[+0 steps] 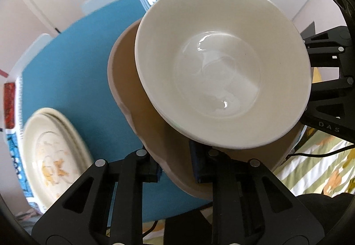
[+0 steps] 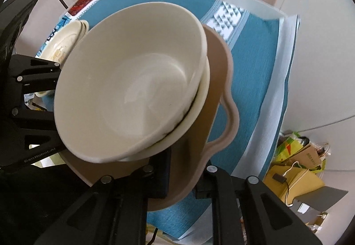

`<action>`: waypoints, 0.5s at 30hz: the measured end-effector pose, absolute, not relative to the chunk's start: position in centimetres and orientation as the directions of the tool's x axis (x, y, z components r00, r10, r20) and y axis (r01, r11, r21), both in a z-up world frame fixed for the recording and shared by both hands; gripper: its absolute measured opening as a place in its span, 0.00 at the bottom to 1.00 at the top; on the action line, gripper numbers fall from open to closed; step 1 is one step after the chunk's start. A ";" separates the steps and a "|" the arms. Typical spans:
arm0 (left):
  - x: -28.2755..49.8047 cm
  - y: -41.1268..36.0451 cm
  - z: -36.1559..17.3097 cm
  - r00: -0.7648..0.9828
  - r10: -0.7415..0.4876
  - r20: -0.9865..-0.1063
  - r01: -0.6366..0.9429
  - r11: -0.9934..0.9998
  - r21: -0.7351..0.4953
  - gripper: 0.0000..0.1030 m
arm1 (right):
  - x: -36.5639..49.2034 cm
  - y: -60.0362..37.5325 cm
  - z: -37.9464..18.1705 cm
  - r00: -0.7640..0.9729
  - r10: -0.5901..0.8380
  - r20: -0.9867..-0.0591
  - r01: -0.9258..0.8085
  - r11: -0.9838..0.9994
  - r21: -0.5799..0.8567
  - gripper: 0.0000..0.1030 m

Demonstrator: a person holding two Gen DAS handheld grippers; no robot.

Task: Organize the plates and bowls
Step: 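Lift the dish with bowls and carry it over the plate stack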

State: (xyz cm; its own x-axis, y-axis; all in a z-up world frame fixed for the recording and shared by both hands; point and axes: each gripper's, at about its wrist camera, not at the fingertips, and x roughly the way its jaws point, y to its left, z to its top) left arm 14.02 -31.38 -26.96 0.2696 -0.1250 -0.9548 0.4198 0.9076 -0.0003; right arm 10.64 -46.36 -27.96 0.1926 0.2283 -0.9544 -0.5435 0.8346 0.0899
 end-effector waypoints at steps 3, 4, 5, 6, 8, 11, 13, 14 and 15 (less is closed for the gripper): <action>13.5 -29.6 -24.8 0.303 -0.112 -0.946 0.405 0.914 0.022 0.17 | 10.7 -44.8 -26.1 0.216 0.235 -0.948 -0.562 0.824 0.077 0.13; 13.3 -28.9 -24.1 0.313 -0.105 -0.944 0.397 0.918 0.029 0.17 | 10.8 -44.0 -25.1 0.229 0.237 -0.944 -0.570 0.819 0.068 0.13; 13.2 -28.1 -23.3 0.319 -0.100 -0.942 0.386 0.922 0.033 0.17 | 10.7 -43.5 -24.5 0.238 0.240 -0.941 -0.577 0.814 0.062 0.13; 13.1 -27.0 -22.6 0.326 -0.098 -0.940 0.371 0.928 0.032 0.17 | 10.7 -42.9 -23.8 0.245 0.243 -0.939 -0.583 0.810 0.057 0.13; 12.6 -25.0 -21.5 0.336 -0.098 -0.937 0.350 0.936 0.027 0.17 | 10.7 -41.1 -22.3 0.260 0.248 -0.933 -0.588 0.807 0.051 0.13; 12.9 -22.1 -20.6 0.351 -0.097 -0.931 0.336 0.941 0.029 0.17 | 10.5 -38.3 -20.6 0.281 0.258 -0.924 -0.596 0.802 0.042 0.13; 13.8 -20.3 -20.6 0.350 -0.093 -0.932 0.335 0.942 0.032 0.17 | 10.2 -36.1 -19.9 0.291 0.259 -0.921 -0.604 0.796 0.033 0.13; 13.6 -18.9 -20.6 0.346 -0.091 -0.934 0.333 0.942 0.032 0.17 | 10.1 -35.0 -19.7 0.293 0.260 -0.920 -0.607 0.794 0.032 0.13; 13.9 -17.8 -20.6 0.343 -0.090 -0.935 0.334 0.942 0.032 0.17 | 10.1 -34.0 -19.7 0.291 0.262 -0.920 -0.608 0.793 0.033 0.13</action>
